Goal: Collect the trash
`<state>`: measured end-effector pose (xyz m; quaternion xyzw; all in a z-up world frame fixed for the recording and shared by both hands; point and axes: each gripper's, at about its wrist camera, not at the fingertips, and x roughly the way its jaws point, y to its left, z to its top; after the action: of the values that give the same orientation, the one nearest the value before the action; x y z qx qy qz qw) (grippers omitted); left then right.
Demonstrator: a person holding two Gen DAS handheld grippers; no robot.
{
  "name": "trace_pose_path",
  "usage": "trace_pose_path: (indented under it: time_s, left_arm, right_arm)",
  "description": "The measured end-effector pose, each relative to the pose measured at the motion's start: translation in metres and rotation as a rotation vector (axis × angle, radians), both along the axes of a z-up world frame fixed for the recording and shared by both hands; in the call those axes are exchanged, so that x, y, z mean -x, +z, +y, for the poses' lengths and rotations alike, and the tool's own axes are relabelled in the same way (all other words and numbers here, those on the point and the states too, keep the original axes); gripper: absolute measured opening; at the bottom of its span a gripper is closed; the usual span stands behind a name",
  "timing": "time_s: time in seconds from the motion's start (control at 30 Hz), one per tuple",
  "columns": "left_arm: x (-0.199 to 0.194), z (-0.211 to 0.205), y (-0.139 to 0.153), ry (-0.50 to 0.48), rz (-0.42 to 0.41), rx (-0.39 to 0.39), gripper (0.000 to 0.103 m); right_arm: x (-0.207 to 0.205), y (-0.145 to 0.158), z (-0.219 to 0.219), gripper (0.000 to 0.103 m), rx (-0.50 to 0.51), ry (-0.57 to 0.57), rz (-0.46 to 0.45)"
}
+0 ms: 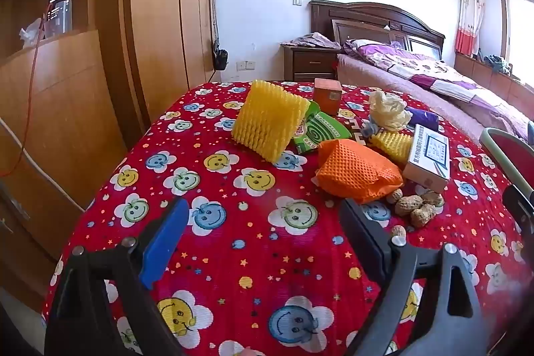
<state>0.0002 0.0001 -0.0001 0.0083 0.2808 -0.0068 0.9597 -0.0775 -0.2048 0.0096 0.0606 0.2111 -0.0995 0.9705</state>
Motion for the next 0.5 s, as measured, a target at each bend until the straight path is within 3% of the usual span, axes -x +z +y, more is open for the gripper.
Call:
trace_pose_path:
  time_s: [0.5]
  left_arm:
    - [0.0001,0.0005,0.0000,0.001,0.001,0.010,0.091]
  right_arm:
    - [-0.0003,-0.0005,0.0000,0.103,-0.001,0.000,-0.002]
